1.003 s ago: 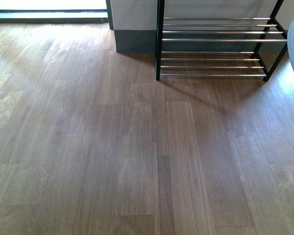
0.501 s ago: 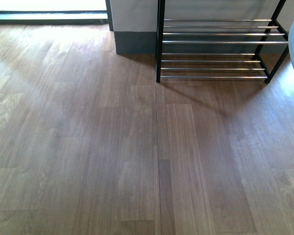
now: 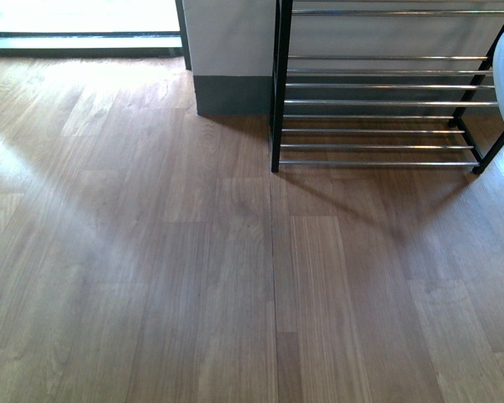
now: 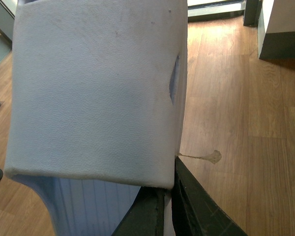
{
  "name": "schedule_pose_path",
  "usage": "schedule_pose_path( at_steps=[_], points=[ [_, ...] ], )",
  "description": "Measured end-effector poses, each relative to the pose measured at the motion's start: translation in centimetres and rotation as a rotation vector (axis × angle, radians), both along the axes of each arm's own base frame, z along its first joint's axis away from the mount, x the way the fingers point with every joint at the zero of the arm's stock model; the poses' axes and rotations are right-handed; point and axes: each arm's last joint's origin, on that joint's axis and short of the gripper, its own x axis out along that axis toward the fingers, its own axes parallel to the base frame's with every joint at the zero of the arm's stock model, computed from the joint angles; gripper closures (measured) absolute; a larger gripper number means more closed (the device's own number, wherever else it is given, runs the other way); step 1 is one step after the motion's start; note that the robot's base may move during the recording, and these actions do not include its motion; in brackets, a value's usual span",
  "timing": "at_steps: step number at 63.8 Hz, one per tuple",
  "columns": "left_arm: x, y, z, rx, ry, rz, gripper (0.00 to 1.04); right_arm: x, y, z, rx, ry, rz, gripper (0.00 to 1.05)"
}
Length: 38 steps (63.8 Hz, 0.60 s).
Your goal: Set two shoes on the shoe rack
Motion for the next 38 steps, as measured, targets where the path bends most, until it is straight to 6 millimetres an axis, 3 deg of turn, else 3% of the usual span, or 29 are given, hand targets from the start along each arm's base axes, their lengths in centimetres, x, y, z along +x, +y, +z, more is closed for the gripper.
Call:
schedule_pose_path(
  at_steps=[38],
  points=[
    [0.00,0.00,0.01,0.000,0.000,0.000,1.03,0.00,0.00,0.00,0.000,0.000,0.000,1.03]
  ],
)
